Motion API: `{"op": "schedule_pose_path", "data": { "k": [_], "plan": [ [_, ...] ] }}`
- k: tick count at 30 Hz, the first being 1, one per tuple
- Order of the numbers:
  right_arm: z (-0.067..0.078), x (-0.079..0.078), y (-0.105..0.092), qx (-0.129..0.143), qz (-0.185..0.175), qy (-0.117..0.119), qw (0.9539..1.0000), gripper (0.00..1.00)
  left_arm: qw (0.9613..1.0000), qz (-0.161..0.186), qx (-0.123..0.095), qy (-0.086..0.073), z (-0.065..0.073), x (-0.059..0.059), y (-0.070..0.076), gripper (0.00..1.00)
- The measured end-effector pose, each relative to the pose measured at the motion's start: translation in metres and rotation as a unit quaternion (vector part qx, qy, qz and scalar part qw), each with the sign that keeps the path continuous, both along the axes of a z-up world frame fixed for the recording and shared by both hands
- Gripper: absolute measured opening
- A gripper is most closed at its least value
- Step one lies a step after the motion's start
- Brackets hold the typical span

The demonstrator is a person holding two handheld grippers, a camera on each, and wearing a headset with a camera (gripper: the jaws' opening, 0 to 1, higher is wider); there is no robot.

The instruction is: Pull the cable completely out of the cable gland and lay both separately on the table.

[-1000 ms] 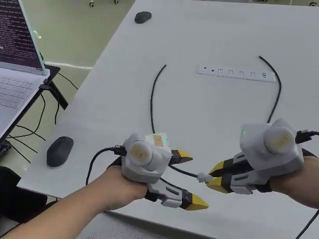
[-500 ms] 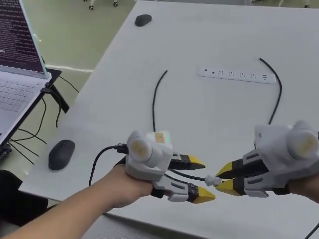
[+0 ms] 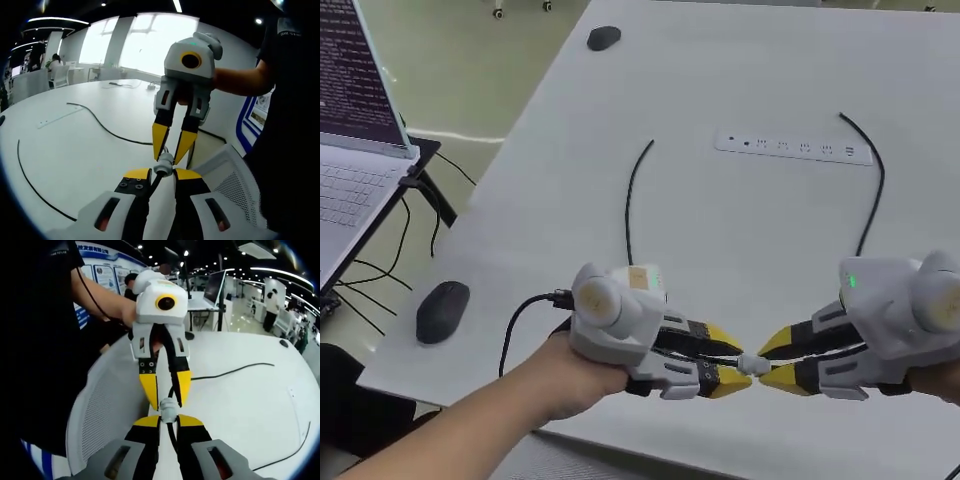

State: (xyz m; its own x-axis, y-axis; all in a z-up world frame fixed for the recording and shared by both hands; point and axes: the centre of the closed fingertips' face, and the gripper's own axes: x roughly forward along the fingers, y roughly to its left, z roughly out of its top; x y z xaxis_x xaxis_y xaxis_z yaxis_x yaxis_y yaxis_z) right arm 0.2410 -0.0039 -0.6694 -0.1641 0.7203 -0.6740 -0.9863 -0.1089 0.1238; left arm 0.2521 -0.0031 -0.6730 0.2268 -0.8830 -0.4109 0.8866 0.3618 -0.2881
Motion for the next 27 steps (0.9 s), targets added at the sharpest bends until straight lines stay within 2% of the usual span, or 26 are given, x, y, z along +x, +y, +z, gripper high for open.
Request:
{"op": "schedule_pose_path", "data": {
  "k": [5, 8, 13, 15, 17, 19, 21, 22, 23, 24, 25, 27],
  "plan": [
    [-0.001, -0.001, 0.000, 0.002, 0.011, -0.010, 0.9999, 0.07, 1.0000, -0.002, -0.002, 0.003, 0.000, -0.001, -0.002, 0.16],
    [-0.002, -0.001, -0.001, 0.006, 0.016, -0.012, 0.9998, 0.07, 1.0000, -0.004, 0.001, -0.003, -0.001, -0.002, -0.002, 0.16],
    [-0.004, -0.003, -0.001, 0.013, 0.034, -0.031, 0.9989, 0.07, 0.9999, -0.007, 0.007, -0.012, -0.002, -0.003, -0.003, 0.16],
    [-0.005, -0.003, 0.000, 0.017, 0.031, -0.030, 0.9989, 0.08, 0.9999, -0.004, 0.008, -0.010, -0.003, -0.003, -0.002, 0.16],
    [-0.004, -0.003, 0.001, 0.021, 0.011, -0.011, 0.9997, 0.08, 0.9999, -0.006, 0.010, -0.011, -0.003, -0.003, -0.001, 0.15],
    [-0.004, -0.001, 0.001, 0.027, 0.006, -0.006, 0.9996, 0.08, 0.9999, -0.002, 0.009, -0.006, -0.002, -0.003, -0.002, 0.15],
    [0.002, -0.002, 0.003, 0.036, -0.020, 0.029, 0.9987, 0.11, 0.9999, -0.001, 0.010, -0.003, -0.002, -0.004, -0.002, 0.15],
    [0.007, -0.001, 0.005, 0.045, -0.035, 0.047, 0.9972, 0.17, 0.9999, -0.002, 0.011, -0.003, -0.002, -0.004, -0.002, 0.15],
    [0.009, 0.002, 0.005, 0.049, -0.039, 0.051, 0.9968, 0.19, 0.9999, -0.002, 0.012, -0.003, -0.003, -0.004, -0.001, 0.15],
    [0.013, 0.007, 0.003, 0.058, -0.041, 0.054, 0.9960, 0.17, 0.9999, -0.004, 0.014, -0.003, -0.004, -0.004, -0.001, 0.15],
    [0.015, 0.008, 0.003, 0.062, -0.049, 0.070, 0.9945, 0.12, 0.9999, -0.004, 0.015, -0.004, -0.004, -0.004, 0.000, 0.15],
    [0.018, 0.009, 0.000, 0.062, -0.079, 0.136, 0.9857, 0.13, 0.9999, -0.003, 0.016, -0.004, -0.004, -0.004, 0.000, 0.15]
  ]
}}
